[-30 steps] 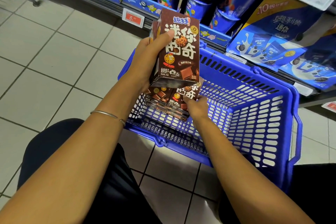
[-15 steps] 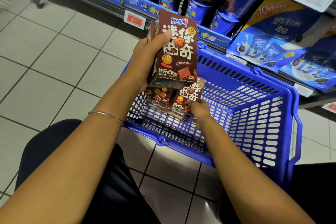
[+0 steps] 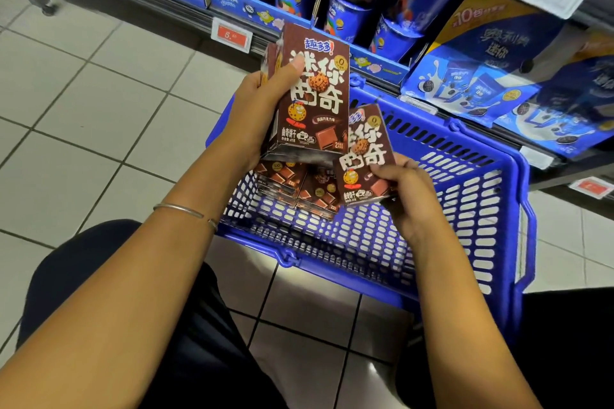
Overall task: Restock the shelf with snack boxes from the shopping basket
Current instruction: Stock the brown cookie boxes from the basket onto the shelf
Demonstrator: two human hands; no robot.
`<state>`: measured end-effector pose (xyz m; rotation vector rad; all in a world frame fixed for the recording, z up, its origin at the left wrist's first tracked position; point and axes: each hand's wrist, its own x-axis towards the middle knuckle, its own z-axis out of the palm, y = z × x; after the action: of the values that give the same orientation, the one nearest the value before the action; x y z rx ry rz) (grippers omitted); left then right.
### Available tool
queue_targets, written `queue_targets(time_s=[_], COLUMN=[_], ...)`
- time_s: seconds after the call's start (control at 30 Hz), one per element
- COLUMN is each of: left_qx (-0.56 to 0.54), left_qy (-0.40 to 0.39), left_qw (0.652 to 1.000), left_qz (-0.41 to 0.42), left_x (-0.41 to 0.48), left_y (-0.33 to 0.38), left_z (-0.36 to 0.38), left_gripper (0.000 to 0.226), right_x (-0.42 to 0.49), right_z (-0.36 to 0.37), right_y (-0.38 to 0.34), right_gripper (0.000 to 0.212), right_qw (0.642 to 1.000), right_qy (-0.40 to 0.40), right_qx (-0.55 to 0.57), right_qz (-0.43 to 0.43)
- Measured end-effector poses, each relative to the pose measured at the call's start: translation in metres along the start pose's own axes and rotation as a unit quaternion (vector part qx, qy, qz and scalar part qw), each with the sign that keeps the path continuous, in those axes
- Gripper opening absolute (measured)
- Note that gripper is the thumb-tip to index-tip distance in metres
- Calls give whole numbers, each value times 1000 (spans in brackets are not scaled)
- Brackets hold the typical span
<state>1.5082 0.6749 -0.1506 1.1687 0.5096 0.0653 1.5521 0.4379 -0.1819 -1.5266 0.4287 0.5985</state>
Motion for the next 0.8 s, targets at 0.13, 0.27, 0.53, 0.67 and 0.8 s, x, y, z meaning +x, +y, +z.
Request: queue_targets(time_s=[0.13, 0.27, 0.53, 0.67, 0.8], left_qx=[18, 35, 12, 22, 39], left_qy=[42, 58, 45, 42, 15], left_qw=[998, 996, 998, 998, 999], left_qz=[34, 50, 39, 34, 22], left_x=[1, 2, 5, 6, 6], left_y=[-5, -6, -9, -10, -11], left_z=[2, 5, 8, 4, 5], left_gripper=[55, 59, 63, 67, 65], right_x=[-14, -26, -32, -36, -43], right_z=[0, 4, 42, 60, 70], right_y=[-34, -60, -59, -51, -53], right_gripper=[44, 41, 14, 32, 39], right_qw=[997, 989, 988, 990, 989], right_qy=[-26, -38, -99, -87, -96], right_qx=[45, 115, 62, 2, -6], right_qz=[-55, -83, -98, -113, -114])
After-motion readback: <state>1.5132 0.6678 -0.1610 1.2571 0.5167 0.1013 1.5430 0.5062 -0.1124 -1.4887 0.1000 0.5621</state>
